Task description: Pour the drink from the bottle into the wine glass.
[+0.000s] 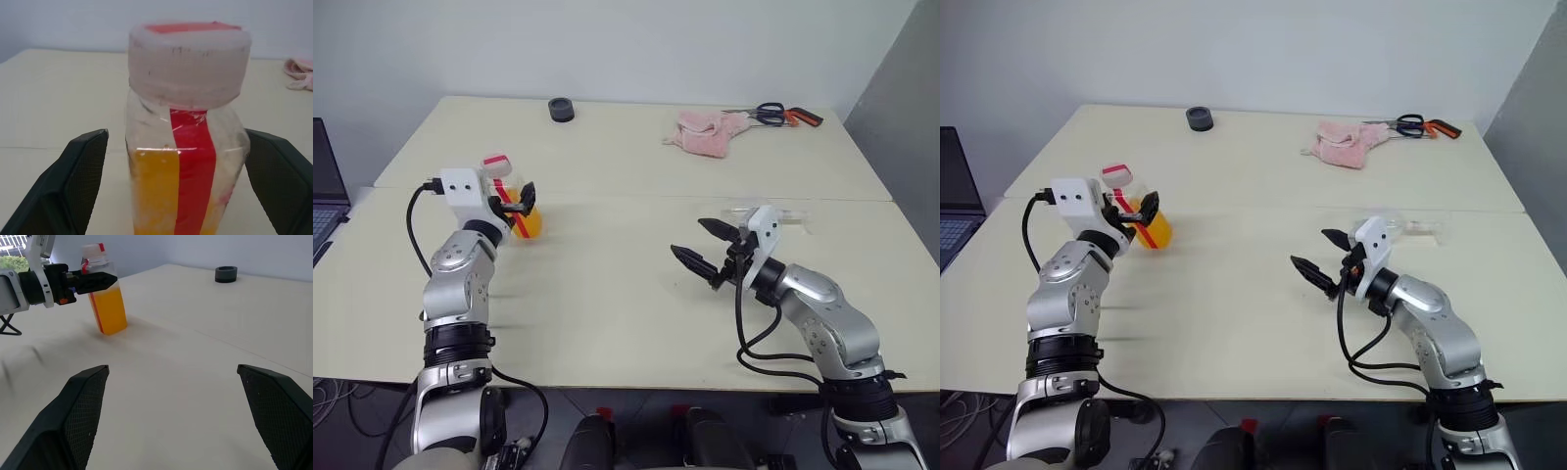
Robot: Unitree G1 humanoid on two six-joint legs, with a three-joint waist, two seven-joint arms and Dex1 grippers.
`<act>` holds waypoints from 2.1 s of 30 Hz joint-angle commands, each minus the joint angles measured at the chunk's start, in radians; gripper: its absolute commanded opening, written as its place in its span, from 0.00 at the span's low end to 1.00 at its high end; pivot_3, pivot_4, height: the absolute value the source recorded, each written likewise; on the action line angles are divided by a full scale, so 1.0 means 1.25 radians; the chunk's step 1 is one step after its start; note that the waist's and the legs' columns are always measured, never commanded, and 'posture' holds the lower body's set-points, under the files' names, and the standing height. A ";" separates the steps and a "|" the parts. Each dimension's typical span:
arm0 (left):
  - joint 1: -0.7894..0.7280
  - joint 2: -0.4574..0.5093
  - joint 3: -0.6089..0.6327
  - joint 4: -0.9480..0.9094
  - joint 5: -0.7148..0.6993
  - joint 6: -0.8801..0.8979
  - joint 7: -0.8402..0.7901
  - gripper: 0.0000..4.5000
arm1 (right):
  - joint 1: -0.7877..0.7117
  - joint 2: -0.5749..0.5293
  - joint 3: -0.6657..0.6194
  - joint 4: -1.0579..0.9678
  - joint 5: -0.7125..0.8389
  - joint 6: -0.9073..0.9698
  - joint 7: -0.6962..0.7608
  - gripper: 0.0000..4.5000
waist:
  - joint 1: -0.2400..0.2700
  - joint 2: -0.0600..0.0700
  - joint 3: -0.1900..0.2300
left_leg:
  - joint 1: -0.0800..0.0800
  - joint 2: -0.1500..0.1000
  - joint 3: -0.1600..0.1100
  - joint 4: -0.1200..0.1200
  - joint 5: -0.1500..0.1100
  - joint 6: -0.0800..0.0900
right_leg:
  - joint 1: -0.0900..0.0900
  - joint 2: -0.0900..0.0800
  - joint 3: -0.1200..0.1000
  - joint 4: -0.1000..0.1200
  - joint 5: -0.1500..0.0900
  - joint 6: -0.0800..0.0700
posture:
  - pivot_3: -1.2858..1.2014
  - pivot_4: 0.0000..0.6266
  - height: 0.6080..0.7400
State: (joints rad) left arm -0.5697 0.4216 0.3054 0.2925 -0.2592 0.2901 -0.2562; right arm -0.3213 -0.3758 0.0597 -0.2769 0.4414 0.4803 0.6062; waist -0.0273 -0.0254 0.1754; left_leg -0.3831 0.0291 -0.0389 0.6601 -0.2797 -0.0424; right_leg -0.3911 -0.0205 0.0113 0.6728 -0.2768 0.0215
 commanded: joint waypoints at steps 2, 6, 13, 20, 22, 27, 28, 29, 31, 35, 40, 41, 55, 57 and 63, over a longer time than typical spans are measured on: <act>-0.020 0.018 -0.004 -0.006 0.013 -0.031 -0.003 0.90 | -0.005 0.002 -0.004 -0.028 0.001 0.001 -0.004 1.00 | 0.000 0.000 0.000 | 0.000 0.000 0.000 0.000 0.000 0.000 | 0.000 0.000 0.000 0.000 0.000 0.000 | 0.52 0.24 1.00; -0.019 0.022 -0.010 -0.006 0.022 -0.043 -0.008 0.63 | -0.004 0.004 -0.004 -0.029 0.002 0.003 -0.005 1.00 | 0.000 0.000 0.000 | 0.000 0.000 0.000 0.000 0.000 0.000 | 0.000 0.000 0.000 0.000 0.000 0.000 | 0.52 0.24 1.00; -0.016 0.030 -0.024 -0.005 0.037 -0.075 -0.021 0.39 | -0.002 0.008 0.002 -0.032 0.000 0.004 -0.008 1.00 | 0.000 0.000 0.000 | 0.000 0.000 0.000 0.000 0.000 0.000 | 0.000 0.000 0.000 0.000 0.000 0.000 | 0.52 0.24 1.00; 0.015 0.025 -0.026 -0.051 0.028 -0.084 -0.034 0.39 | -0.001 0.003 0.009 -0.032 -0.014 -0.011 -0.004 1.00 | 0.000 0.000 0.000 | 0.000 0.000 0.000 0.000 0.000 0.000 | -0.001 0.000 0.000 0.000 0.000 0.000 | 0.52 0.24 1.00; 0.023 0.024 -0.025 -0.070 0.018 -0.076 -0.044 0.39 | -0.001 0.001 0.013 -0.032 -0.023 -0.018 -0.001 1.00 | 0.000 0.000 0.000 | -0.001 0.000 0.000 0.000 0.000 0.000 | -0.001 0.000 0.001 0.000 0.000 0.000 | 0.52 0.24 1.00; 0.046 0.013 -0.022 -0.122 -0.016 -0.048 -0.069 0.39 | -0.003 -0.003 0.020 -0.030 -0.043 -0.034 0.010 1.00 | 0.000 0.000 0.000 | -0.002 0.000 0.000 0.000 0.000 0.000 | -0.003 0.000 0.001 0.001 0.000 0.000 | 0.52 0.24 1.00; 0.051 0.011 -0.024 -0.134 -0.023 -0.043 -0.077 0.39 | -0.005 -0.004 0.019 -0.030 -0.044 -0.036 0.011 1.00 | 0.000 0.000 0.000 | -0.002 0.000 0.000 0.000 0.000 0.000 | -0.003 0.000 0.001 0.001 0.000 0.000 | 0.52 0.24 1.00; 0.054 0.010 -0.027 -0.144 -0.028 -0.038 -0.084 0.39 | -0.007 -0.005 0.016 -0.030 -0.045 -0.037 0.011 1.00 | 0.000 0.000 0.000 | -0.002 0.000 0.000 0.000 0.000 0.000 | -0.004 0.000 0.001 0.001 0.000 0.000 | 0.52 0.24 1.00; 0.059 0.006 -0.032 -0.165 -0.041 -0.030 -0.101 0.39 | -0.010 -0.009 0.007 -0.032 -0.043 -0.036 0.013 1.00 | 0.000 0.000 0.000 | -0.002 0.000 0.000 0.000 0.000 0.000 | -0.004 0.000 0.001 0.001 0.000 0.000 | 0.52 0.24 1.00; 0.060 0.003 -0.060 -0.193 -0.057 -0.017 -0.147 0.39 | -0.011 -0.025 -0.010 -0.043 -0.033 -0.027 0.020 1.00 | 0.000 0.000 0.000 | -0.003 0.000 0.000 0.000 0.000 0.000 | -0.004 0.000 0.001 0.001 0.000 0.000 | 0.52 0.24 1.00; 0.044 0.003 -0.130 -0.217 -0.075 0.008 -0.247 0.39 | -0.009 -0.054 -0.031 -0.087 -0.006 0.009 0.023 1.00 | 0.000 0.000 0.000 | -0.003 0.000 0.000 0.000 0.000 0.000 | -0.004 0.000 0.001 0.001 0.000 0.000 | 0.52 0.24 1.00; 0.038 0.001 -0.147 -0.218 -0.081 0.012 -0.274 0.39 | -0.009 -0.059 -0.038 -0.101 0.006 0.024 0.022 1.00 | 0.000 0.000 0.000 | -0.003 0.000 0.000 0.000 0.000 0.000 | -0.004 0.000 0.001 0.001 0.000 0.000 | 0.52 0.24 1.00; -0.104 -0.054 -0.318 -0.095 -0.109 -0.017 -0.620 0.39 | -0.074 -0.090 -0.077 -0.252 0.148 0.236 -0.065 1.00 | -0.003 -0.001 0.001 | -0.005 0.000 0.003 0.001 0.000 0.000 | -0.007 0.001 0.002 0.003 0.000 0.000 | 0.52 0.24 1.00; -0.116 -0.060 -0.331 -0.077 -0.104 -0.022 -0.652 0.39 | -0.084 -0.080 -0.081 -0.255 0.145 0.257 -0.102 1.00 | -0.003 -0.001 0.001 | -0.010 0.000 0.003 0.002 0.000 0.000 | -0.012 0.001 0.002 0.005 0.000 0.000 | 0.52 0.24 1.00; -0.134 -0.066 -0.365 -0.050 -0.088 -0.042 -0.727 0.39 | -0.106 -0.063 -0.067 -0.258 0.137 0.283 -0.154 1.00 | -0.002 -0.001 0.001 | -0.011 0.000 0.005 0.002 0.000 0.000 | -0.013 0.001 0.002 0.005 0.000 0.000 | 0.52 0.24 1.00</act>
State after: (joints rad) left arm -0.7057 0.3467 -0.1439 0.2458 -0.3692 0.2715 -1.1351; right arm -0.4264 -0.4598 -0.0171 -0.5589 0.6103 0.8391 0.4302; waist -0.0296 -0.0261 0.1770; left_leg -0.3971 0.0287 -0.0329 0.6632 -0.2795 -0.0421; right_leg -0.4069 -0.0193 0.0135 0.6787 -0.2767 0.0212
